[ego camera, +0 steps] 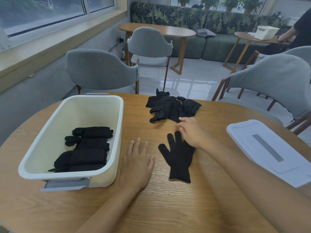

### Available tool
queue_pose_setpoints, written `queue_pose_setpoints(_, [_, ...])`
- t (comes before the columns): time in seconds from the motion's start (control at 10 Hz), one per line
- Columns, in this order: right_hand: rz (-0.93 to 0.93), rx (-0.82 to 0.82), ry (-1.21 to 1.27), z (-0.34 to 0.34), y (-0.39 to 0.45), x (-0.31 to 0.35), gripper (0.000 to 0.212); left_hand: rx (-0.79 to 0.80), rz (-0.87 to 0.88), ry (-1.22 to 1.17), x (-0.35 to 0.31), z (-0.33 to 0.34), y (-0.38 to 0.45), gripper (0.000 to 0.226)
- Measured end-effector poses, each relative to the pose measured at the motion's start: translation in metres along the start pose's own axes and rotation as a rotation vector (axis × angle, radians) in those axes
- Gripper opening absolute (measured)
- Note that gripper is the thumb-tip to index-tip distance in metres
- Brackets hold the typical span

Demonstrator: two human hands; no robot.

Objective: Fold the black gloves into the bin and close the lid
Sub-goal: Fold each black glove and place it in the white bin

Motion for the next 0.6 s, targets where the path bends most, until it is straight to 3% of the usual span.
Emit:
queue_pose_setpoints(0.3, [-0.048, 0.211, -0.393, 0.020, 0.029, 0.016, 0.051, 0.018, -0.010, -0.006, 0.002, 0.000, 0.001, 0.062])
queue_pose_setpoints(0.5, [-0.042, 0.107, -0.368, 0.001, 0.027, 0.015, 0.047, 0.027, -0.012, -0.010, 0.002, 0.002, 0.002, 0.063])
queue_pose_setpoints(0.6, [-0.061, -0.034, -0.288, -0.035, 0.021, 0.017, 0.046, 0.026, -0.011, -0.003, 0.001, 0.001, 0.001, 0.063])
Point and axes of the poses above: each hand's wrist, its own y-axis towards the middle knuckle, its own z-axis out of the palm, x = y × z, the point moved 10 cm from there along y, towards the middle knuckle
